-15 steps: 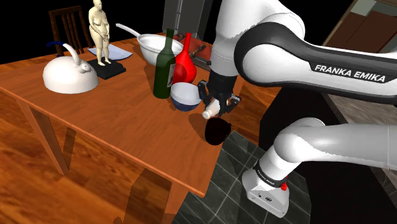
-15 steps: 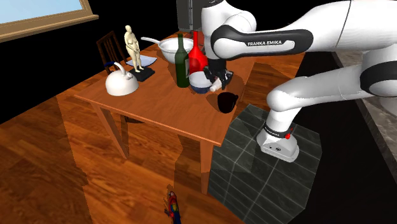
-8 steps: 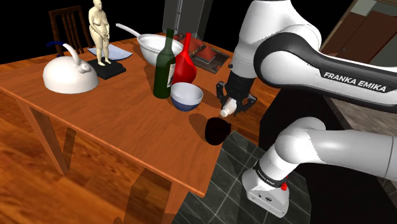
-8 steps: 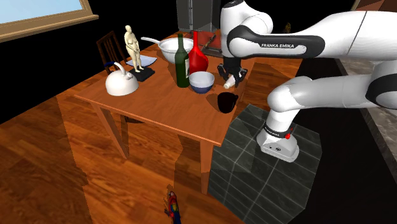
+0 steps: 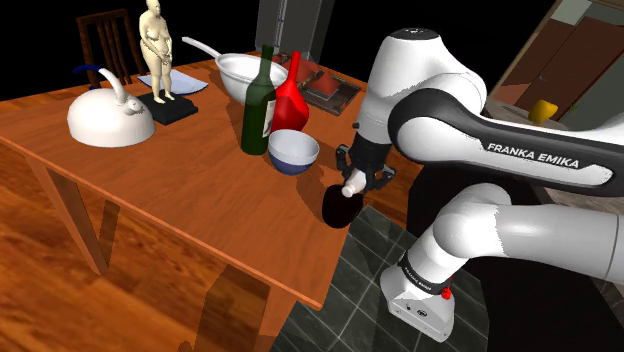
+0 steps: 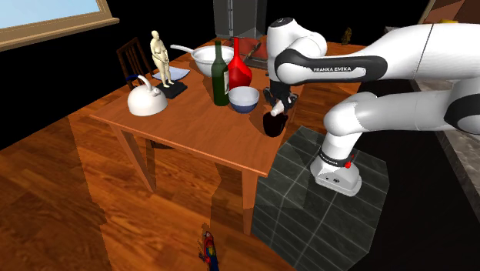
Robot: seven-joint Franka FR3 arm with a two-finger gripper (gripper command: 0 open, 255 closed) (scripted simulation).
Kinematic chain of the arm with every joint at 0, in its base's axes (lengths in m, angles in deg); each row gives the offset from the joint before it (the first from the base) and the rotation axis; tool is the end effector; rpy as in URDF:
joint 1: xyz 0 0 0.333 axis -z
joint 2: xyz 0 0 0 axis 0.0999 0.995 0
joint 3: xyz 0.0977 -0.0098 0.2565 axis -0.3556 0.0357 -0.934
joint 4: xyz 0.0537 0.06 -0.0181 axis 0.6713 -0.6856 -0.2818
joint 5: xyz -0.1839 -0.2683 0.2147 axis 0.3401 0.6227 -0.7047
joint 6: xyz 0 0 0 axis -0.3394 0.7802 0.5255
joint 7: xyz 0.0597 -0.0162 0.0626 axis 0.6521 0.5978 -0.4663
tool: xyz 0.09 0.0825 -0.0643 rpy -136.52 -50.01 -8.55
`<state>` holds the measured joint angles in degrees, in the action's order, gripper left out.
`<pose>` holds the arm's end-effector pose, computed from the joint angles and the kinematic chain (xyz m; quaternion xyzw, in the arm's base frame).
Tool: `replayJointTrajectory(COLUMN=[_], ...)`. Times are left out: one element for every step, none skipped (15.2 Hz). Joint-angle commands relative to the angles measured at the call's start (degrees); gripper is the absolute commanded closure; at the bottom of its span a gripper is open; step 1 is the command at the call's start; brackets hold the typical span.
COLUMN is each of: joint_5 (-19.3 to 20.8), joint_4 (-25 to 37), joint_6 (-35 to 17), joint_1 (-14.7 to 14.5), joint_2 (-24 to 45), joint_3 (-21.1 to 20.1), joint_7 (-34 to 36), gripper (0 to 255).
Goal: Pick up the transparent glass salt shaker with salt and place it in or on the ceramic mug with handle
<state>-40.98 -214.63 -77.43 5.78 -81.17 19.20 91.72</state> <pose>0.2823 0.0998 0.3883 0.7455 -0.6583 0.0623 0.0834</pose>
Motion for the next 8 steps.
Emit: replayJointTrajectory(joint_5=[-0.64,-0.99,-1.17,-1.17,-1.17,-1.17,-1.17,-1.17], joint_4=[-1.38,-2.03,-2.37,-2.37,-2.37,-2.37,-2.37,-2.37], joint_6=[-1.67,-2.45,-2.86,-2.86,-2.86,-2.86,-2.86,-2.86], joint_1=[-0.22,-0.36,-0.43,-0.43,-0.43,-0.43,-0.43,-0.43], joint_2=[0.31,0.47,0.56,0.55,0.55,0.56,0.56,0.56], joint_3=[-0.72,-1.11,-1.32,-1.31,-1.32,-1.32,-1.32,-1.32], joint_7=[0.13,0.23,0.29,0.29,0.29,0.29,0.29,0.29], gripper=[255,255,255,255,255,255,255,255])
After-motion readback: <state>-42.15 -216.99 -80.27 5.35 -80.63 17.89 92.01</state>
